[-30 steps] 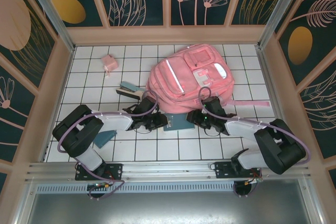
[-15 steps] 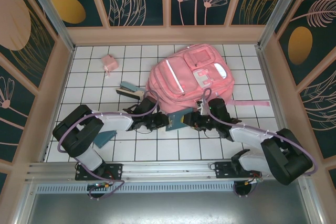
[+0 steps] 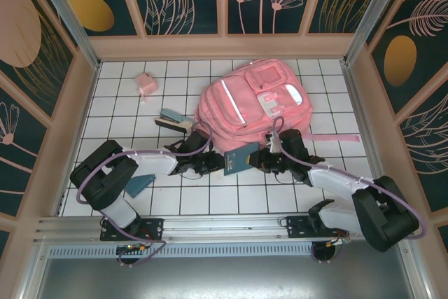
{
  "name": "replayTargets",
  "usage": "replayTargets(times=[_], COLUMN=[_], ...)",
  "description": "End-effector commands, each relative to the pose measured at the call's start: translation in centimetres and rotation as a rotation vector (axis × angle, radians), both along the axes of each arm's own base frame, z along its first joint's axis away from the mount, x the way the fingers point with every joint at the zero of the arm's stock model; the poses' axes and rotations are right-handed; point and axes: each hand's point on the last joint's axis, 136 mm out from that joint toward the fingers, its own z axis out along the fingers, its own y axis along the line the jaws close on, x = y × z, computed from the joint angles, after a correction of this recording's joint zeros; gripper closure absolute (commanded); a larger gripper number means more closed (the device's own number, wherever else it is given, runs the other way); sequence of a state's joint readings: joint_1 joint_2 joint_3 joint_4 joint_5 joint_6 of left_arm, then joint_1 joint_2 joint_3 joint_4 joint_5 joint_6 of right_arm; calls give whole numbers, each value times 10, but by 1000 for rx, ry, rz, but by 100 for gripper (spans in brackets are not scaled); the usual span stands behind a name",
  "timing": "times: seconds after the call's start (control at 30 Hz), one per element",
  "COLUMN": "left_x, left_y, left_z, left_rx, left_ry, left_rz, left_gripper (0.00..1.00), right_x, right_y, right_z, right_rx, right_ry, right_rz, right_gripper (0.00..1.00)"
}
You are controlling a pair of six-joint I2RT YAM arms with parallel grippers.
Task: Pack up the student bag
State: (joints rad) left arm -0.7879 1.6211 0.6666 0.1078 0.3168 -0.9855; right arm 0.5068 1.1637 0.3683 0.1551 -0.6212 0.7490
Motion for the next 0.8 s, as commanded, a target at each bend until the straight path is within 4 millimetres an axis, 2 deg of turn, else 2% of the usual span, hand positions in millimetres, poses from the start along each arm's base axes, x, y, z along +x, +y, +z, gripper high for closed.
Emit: replayTargets(times=[0.0, 0.13, 0.23, 0.3, 0.37, 0.47, 0.57, 0.77], left_x=[1, 17, 32, 43, 55, 70, 82, 93], left_y=[8, 7, 0, -5, -8, -10, -9, -19], left_z=[23, 75, 122, 153, 181, 208, 225, 248], left_rx=[41, -16, -116, -195, -291, -413, -503, -570], left_ry=[-46, -148, -232, -286, -325, -346, -352, -371], left_rz=[-2, 44, 67, 80, 90, 97, 100, 68], left_gripper=[60, 33, 17, 9, 6, 5, 4, 3], right_x=[14, 14, 18, 23, 31, 41, 50, 63], right_y=[-8, -13, -13, -12, -11, -7, -3, 2], right_z=[26, 58, 94, 121, 146, 181, 210, 248], right_rx=[-10, 38, 100, 145, 184, 260, 323, 401], right_ry=[-91, -150, -218, -267, -314, -372, -415, -464], right_rz=[-30, -23, -17, -11, -17, -7, 3, 10], right_gripper=[100, 100, 100, 100, 100, 100, 100, 100])
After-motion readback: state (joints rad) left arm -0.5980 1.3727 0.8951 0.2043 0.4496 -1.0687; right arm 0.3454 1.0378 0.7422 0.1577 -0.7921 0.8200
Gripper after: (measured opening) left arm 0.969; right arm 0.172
